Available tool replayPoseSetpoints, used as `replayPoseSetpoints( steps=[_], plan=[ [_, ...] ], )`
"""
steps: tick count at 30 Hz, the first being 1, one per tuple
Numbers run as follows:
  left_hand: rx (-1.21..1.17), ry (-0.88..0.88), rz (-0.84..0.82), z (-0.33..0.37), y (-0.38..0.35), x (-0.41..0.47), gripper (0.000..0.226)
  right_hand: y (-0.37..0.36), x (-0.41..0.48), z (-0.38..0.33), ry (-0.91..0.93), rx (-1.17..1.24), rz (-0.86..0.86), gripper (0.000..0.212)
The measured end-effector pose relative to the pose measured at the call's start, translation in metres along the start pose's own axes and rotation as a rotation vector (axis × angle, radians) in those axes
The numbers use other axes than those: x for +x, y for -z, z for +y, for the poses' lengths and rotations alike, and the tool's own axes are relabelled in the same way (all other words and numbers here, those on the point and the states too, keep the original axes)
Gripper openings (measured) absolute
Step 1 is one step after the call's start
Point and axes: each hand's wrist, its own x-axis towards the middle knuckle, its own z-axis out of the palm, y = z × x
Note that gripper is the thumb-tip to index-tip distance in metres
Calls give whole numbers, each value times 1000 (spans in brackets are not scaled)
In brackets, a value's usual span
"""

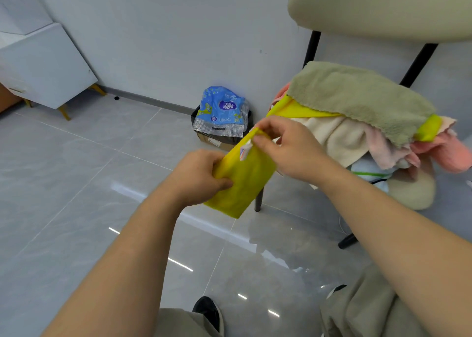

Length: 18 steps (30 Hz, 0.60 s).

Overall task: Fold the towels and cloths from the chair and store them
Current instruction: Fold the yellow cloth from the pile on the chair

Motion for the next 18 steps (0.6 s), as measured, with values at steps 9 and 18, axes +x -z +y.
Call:
replayPoseSetpoints(
  steps=[9,18],
  plan=[
    [-864,113,262,-13,19,-2,12,47,10,11,-34,-14,404,9],
    [-1341,273,147,18,1,13,53,33,9,6,-40,41,390,12]
  ],
)
